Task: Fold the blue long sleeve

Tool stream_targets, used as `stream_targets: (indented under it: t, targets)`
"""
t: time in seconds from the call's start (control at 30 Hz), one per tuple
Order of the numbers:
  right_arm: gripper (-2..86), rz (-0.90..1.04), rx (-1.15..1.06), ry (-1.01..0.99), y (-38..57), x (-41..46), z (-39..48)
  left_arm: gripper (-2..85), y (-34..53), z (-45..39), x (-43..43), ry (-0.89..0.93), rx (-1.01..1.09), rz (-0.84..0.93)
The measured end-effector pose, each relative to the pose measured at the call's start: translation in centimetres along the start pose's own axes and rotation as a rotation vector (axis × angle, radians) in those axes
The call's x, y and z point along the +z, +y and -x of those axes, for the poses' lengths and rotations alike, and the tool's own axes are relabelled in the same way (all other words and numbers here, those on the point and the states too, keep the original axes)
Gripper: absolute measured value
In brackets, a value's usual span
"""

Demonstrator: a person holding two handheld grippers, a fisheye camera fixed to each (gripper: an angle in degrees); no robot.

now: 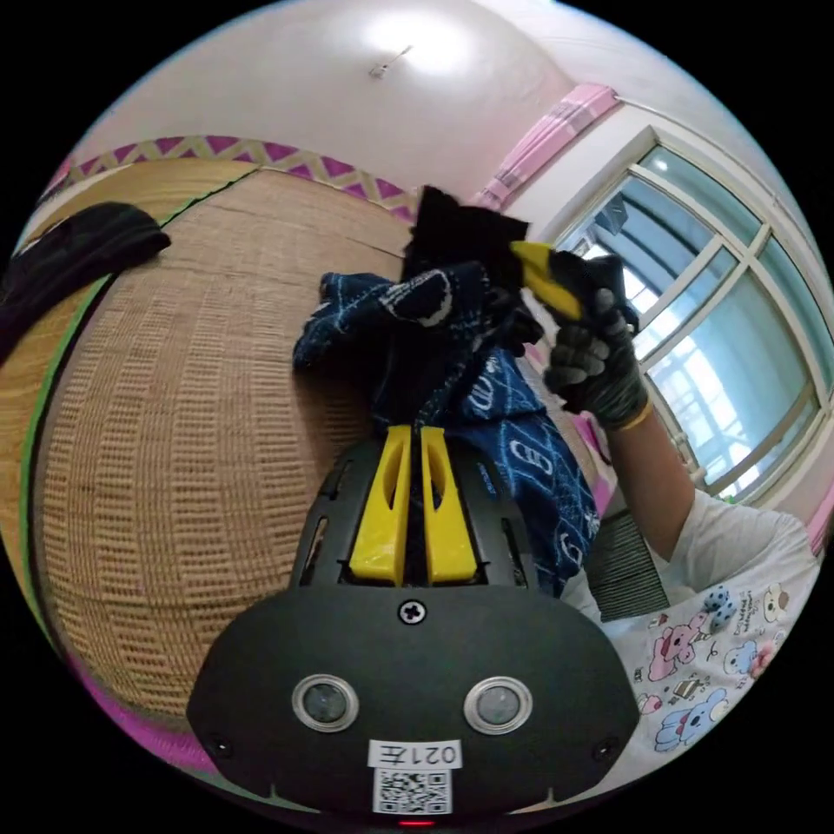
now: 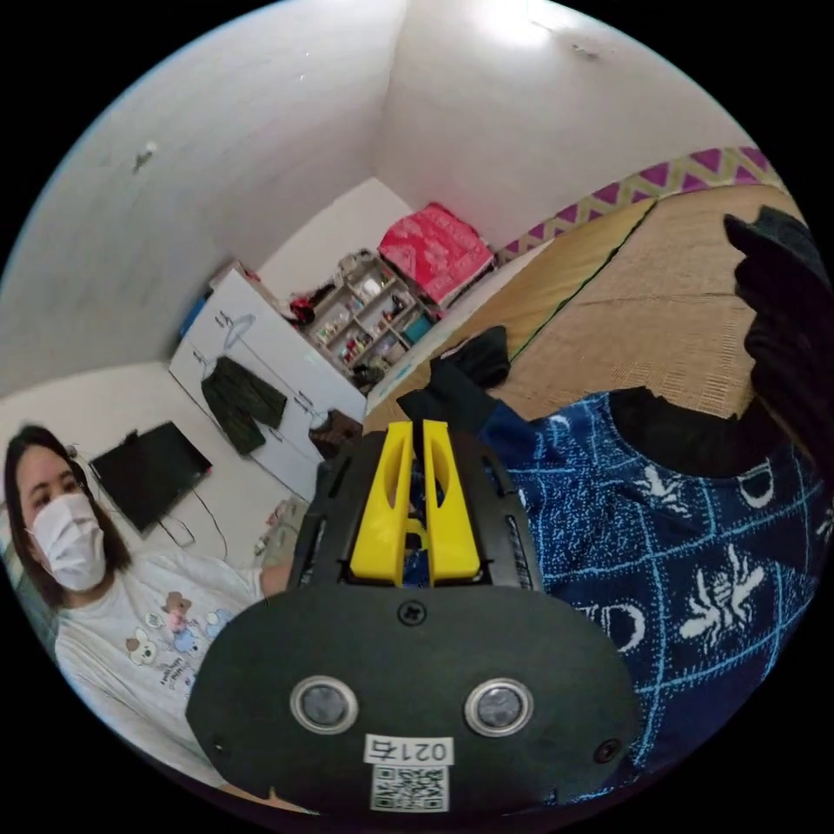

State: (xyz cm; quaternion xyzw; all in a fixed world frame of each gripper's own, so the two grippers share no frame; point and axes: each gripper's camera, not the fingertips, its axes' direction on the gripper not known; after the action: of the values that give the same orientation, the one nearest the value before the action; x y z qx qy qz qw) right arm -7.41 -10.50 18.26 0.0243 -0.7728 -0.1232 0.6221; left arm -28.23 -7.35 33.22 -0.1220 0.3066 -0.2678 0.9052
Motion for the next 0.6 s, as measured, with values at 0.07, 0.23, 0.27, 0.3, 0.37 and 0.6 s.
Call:
stream_targets:
  t: [0.07, 0.23, 0.27, 0.3, 0.37, 0.6]
  targets:
    - [0.6, -0.103, 0.047, -0.009, 0.3, -6.4, -1.0, -0.9, -0.1, 2.1, -0.9, 0.006, -0.051, -0.006]
    - [0.5, -0.319, 0.062, 0.209, 4.5, -23.6, 0.1, -0.9, -0.7, 8.2, -2.3, 0.062, -0.212, 0.013]
    - [0.5, -0.386, 0.089, 0.277, 6.5, -28.4, 0.3, -0.9, -0.8, 8.8, -2.3, 0.072, -0.225, 0.017]
    - [0.5, -0.419, 0.108, 0.312, 7.6, -30.8, 0.4, -0.9, -1.2, 9.7, -2.4, 0.1, -0.239, 0.018]
    - [0.5, -0.553, 0.208, 0.416, 12.5, -39.6, 0.2, -0.8, -2.0, 10.6, -2.8, 0.122, -0.242, 0.015]
    - [0.5, -0.773, 0.557, 0.639, 26.5, -55.4, -2.4, 2.5, -4.5, 16.3, -6.9, 0.208, -0.312, -0.111]
